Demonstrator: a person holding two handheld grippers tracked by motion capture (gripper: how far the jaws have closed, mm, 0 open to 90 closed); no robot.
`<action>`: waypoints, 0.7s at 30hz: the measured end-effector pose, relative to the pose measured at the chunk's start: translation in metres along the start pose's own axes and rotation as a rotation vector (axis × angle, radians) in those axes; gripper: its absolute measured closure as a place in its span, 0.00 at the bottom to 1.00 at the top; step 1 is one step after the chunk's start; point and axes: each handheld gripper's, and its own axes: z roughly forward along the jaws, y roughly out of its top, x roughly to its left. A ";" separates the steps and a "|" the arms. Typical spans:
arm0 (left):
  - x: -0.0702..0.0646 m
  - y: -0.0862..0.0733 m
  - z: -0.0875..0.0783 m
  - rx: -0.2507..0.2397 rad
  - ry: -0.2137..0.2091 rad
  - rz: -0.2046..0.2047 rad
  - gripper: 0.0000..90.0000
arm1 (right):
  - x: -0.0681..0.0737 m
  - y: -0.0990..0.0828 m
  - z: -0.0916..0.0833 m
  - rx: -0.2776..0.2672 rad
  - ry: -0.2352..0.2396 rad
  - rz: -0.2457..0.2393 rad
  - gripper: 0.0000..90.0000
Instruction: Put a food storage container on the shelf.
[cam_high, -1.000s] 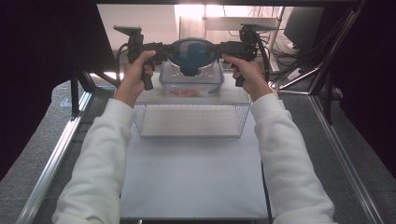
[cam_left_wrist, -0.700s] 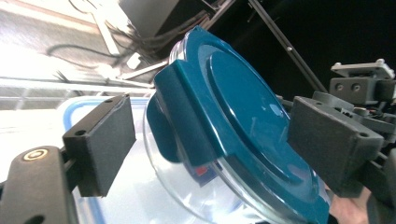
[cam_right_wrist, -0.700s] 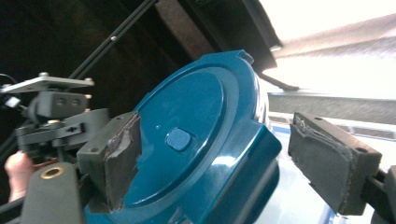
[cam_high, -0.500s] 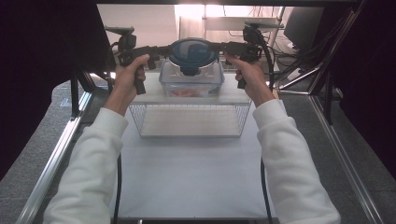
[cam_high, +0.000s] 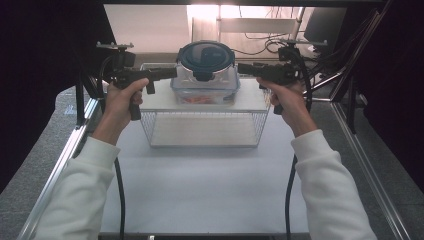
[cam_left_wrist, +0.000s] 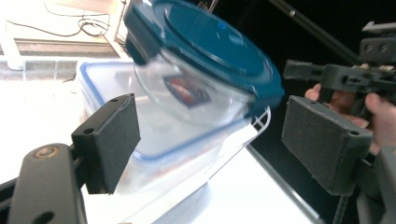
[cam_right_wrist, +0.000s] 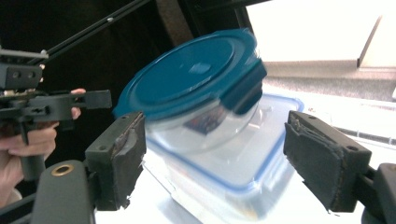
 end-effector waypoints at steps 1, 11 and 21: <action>-0.003 -0.010 -0.003 0.010 0.017 0.021 0.21 | 0.002 -0.008 -0.009 0.004 0.010 -0.024 0.25; -0.013 -0.067 -0.017 0.050 0.072 0.123 0.23 | -0.004 -0.062 -0.046 0.049 -0.012 -0.103 0.27; -0.025 -0.127 -0.020 0.126 0.093 0.202 0.23 | -0.014 -0.128 -0.062 0.081 -0.014 -0.084 0.27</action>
